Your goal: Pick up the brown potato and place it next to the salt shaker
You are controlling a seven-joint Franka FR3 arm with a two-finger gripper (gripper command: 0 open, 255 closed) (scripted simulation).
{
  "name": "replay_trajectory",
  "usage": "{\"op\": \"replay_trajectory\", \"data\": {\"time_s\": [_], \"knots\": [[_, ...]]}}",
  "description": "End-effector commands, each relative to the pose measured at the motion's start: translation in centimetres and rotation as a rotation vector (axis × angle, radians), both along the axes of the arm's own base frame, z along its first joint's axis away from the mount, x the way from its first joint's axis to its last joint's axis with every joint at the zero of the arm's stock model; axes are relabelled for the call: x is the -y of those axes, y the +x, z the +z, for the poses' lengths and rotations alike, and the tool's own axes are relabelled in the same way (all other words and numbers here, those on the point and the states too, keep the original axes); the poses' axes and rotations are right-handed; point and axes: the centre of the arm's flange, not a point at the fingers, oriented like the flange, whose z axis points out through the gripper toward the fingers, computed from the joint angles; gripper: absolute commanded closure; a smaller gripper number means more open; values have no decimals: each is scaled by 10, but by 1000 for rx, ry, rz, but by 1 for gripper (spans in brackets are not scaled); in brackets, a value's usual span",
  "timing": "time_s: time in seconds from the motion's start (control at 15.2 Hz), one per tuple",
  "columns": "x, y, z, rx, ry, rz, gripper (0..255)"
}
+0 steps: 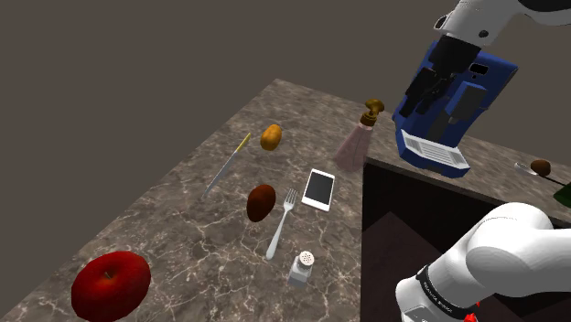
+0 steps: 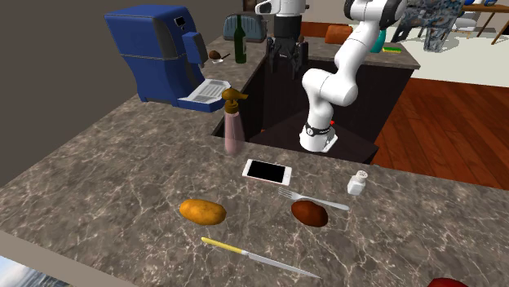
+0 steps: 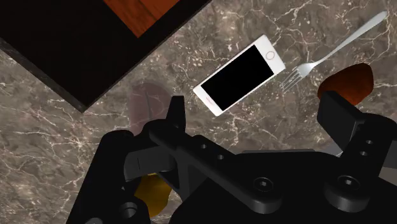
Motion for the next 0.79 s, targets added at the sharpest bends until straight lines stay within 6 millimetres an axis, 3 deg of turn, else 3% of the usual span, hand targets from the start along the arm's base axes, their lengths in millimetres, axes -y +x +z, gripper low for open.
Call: {"op": "replay_trajectory", "data": {"time_s": [0.0, 0.73], "knots": [[0, 0, 0, 0, 0, 0, 0], [-47, 114, -74, 1, -8, -202, 0]]}}
